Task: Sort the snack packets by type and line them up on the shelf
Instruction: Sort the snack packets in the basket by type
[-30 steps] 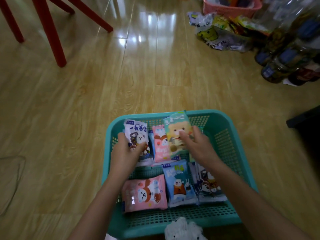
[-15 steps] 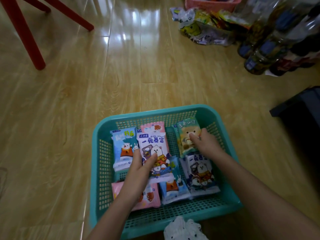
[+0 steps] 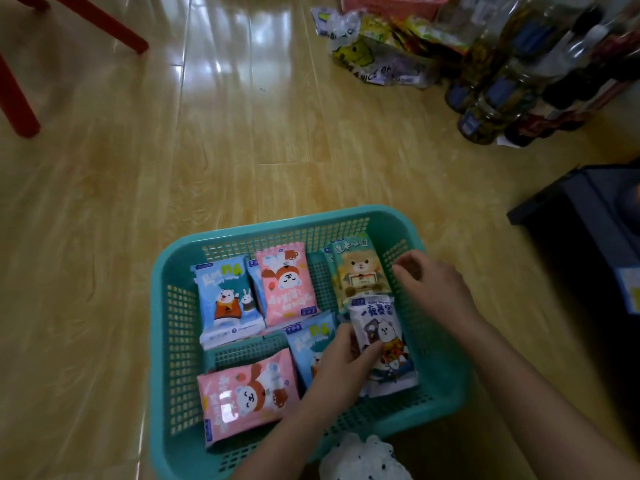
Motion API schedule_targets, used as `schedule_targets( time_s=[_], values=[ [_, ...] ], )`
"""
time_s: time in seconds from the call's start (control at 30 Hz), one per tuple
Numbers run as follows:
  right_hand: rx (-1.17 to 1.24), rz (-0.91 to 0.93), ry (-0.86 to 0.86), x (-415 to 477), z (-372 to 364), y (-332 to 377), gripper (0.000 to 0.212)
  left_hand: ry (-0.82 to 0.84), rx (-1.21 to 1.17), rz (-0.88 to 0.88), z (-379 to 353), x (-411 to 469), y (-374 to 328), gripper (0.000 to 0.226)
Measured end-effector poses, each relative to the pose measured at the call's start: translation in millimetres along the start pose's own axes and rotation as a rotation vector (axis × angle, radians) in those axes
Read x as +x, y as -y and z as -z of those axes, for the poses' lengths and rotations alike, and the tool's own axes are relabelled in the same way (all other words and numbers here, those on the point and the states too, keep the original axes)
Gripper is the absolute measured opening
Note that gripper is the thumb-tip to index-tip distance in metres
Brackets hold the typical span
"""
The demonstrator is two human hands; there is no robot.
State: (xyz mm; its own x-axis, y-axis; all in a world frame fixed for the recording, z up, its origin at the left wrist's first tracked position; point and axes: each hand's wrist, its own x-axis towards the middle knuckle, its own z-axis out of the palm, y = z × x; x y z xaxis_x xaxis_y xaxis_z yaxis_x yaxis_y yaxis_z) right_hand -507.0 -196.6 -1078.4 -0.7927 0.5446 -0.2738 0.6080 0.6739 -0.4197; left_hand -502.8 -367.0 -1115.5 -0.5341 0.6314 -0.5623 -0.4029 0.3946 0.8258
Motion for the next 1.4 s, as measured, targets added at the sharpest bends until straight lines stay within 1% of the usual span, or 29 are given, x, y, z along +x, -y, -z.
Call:
schedule_targets(
  time_s=[0.17,0.23,0.3,0.37,0.43,0.5,0.57,0.6,0.63,0.67,0.7,0.8,0.83,0.9,0.97,1.03,1.13,1.27,1.33,1.4],
  values=[
    [-0.029,-0.011,-0.021,-3,24,-9,0.019,-0.140,0.248,-0.019,-14,14,3,0.024],
    [-0.044,-0.007,-0.010,-3,26,-9,0.019,-0.175,0.390,-0.033,-13,17,3,0.036],
    [-0.064,0.004,0.012,-2,25,-5,0.019,-0.191,0.520,-0.056,-6,20,3,0.042],
    [-0.075,0.020,0.044,-1,20,2,0.020,-0.197,0.571,-0.091,3,16,-2,0.042],
    [-0.073,0.056,0.073,0,13,13,0.021,-0.260,0.517,-0.156,16,4,-8,0.038],
    [-0.055,0.097,0.098,1,4,26,0.022,-0.405,0.464,-0.224,37,-10,-12,0.031],
    [-0.029,0.131,0.143,2,-10,43,0.024,-0.608,0.507,-0.288,65,-18,-9,0.021],
    [-0.024,0.150,0.165,3,-19,51,0.026,-0.715,0.559,-0.289,80,-18,-5,0.015],
    [-0.033,0.171,0.178,4,-28,60,0.030,-0.800,0.619,-0.252,95,-16,-1,0.015],
    [-0.059,0.185,0.192,5,-37,67,0.037,-0.853,0.683,-0.196,109,-13,2,0.022],
    [-0.095,0.193,0.210,6,-46,74,0.043,-0.869,0.741,-0.127,120,-11,5,0.034],
    [-0.150,0.159,0.300,8,-71,89,0.057,-0.818,0.803,0.041,138,-7,8,0.066],
    [-0.132,0.134,0.318,8,-77,93,0.061,-0.812,0.784,0.058,142,-6,9,0.074],
    [-0.079,0.078,0.321,7,-85,98,0.072,-0.811,0.731,0.066,147,-5,10,0.080],
    [-0.080,0.062,0.312,6,-88,100,0.078,-0.788,0.707,0.078,151,-3,12,0.077],
    [-0.069,0.059,0.313,6,-91,98,0.080,-0.762,0.663,0.113,155,-2,11,0.068],
    [0.018,0.016,0.331,7,-92,95,0.082,-0.729,0.603,0.154,160,0,8,0.061],
    [0.140,0.009,0.300,6,-85,93,0.064,-0.692,0.601,0.157,160,0,6,0.052],
    [0.184,0.026,0.276,6,-80,91,0.054,-0.661,0.517,0.128,160,0,6,0.046],
    [0.231,0.040,0.275,6,-75,88,0.047,-0.654,0.379,0.085,163,0,8,0.032]
  ],
)
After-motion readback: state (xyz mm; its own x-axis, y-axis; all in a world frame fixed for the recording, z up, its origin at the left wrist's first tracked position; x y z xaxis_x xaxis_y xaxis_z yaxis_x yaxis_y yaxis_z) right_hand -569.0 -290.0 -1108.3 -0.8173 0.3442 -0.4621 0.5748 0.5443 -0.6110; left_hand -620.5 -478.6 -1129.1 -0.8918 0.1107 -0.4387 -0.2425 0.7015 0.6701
